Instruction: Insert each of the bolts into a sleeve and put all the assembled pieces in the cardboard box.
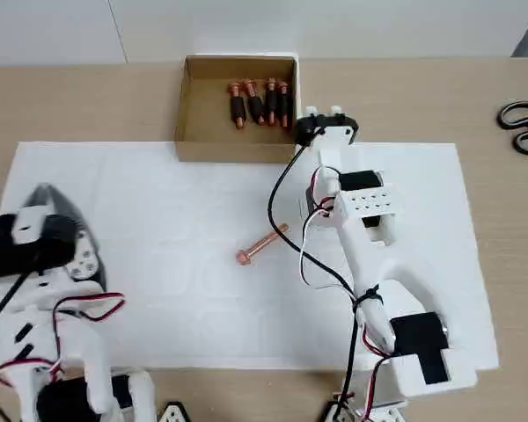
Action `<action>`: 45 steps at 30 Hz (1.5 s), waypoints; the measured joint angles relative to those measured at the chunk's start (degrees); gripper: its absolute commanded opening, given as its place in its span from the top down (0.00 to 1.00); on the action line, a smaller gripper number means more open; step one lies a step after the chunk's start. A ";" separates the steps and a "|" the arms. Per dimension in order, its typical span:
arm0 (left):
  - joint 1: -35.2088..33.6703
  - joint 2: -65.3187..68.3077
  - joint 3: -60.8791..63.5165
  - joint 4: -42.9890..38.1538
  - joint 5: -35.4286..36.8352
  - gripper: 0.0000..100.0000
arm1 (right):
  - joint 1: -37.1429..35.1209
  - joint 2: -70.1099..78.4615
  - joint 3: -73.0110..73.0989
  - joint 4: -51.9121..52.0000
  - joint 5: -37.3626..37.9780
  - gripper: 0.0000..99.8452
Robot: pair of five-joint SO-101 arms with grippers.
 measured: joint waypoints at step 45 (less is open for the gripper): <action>-4.84 -0.18 0.00 0.00 0.00 0.99 | -3.25 12.40 -6.07 -2.11 -0.18 0.98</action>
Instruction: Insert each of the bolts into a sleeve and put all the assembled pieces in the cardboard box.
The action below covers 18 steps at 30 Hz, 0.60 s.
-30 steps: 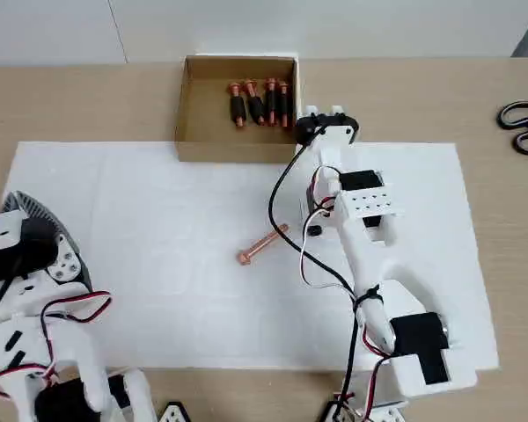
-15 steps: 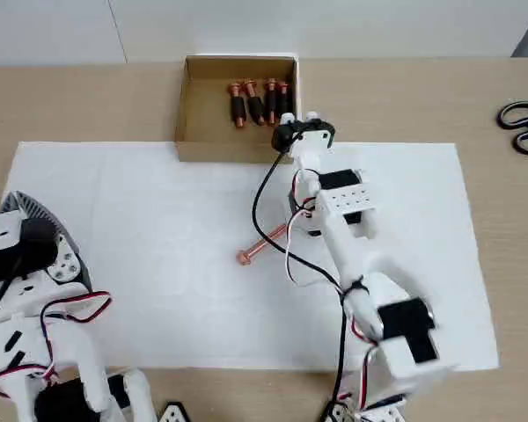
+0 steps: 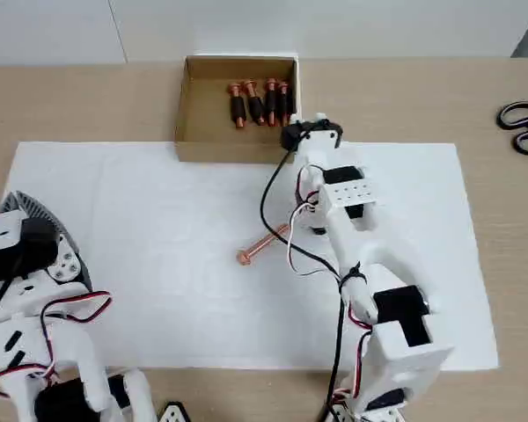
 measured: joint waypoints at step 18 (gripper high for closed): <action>0.09 0.00 0.00 0.97 0.00 0.99 | -0.44 -5.36 -10.73 18.29 0.00 1.00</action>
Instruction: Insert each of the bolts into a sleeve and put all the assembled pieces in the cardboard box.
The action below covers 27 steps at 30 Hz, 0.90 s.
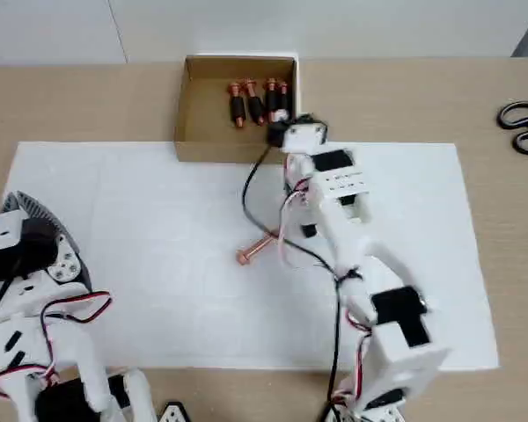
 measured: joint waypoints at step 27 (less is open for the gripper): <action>30.33 52.75 -32.53 29.71 17.67 0.99 | 9.41 -100.04 66.02 -18.20 0.00 1.00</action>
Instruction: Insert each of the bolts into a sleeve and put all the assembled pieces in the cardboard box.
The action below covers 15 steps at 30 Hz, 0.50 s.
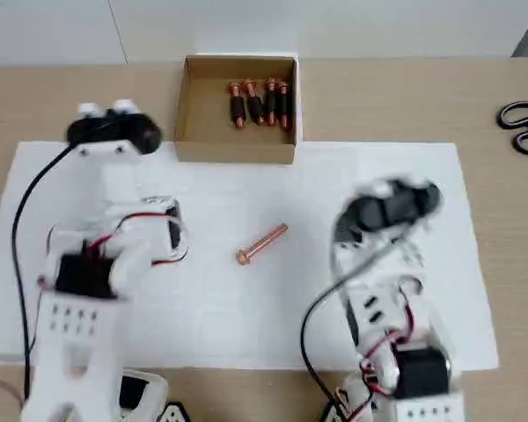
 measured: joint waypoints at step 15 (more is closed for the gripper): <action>7.30 29.10 -23.65 17.14 23.82 0.99 | 14.86 -10.81 7.65 -1.67 0.00 1.00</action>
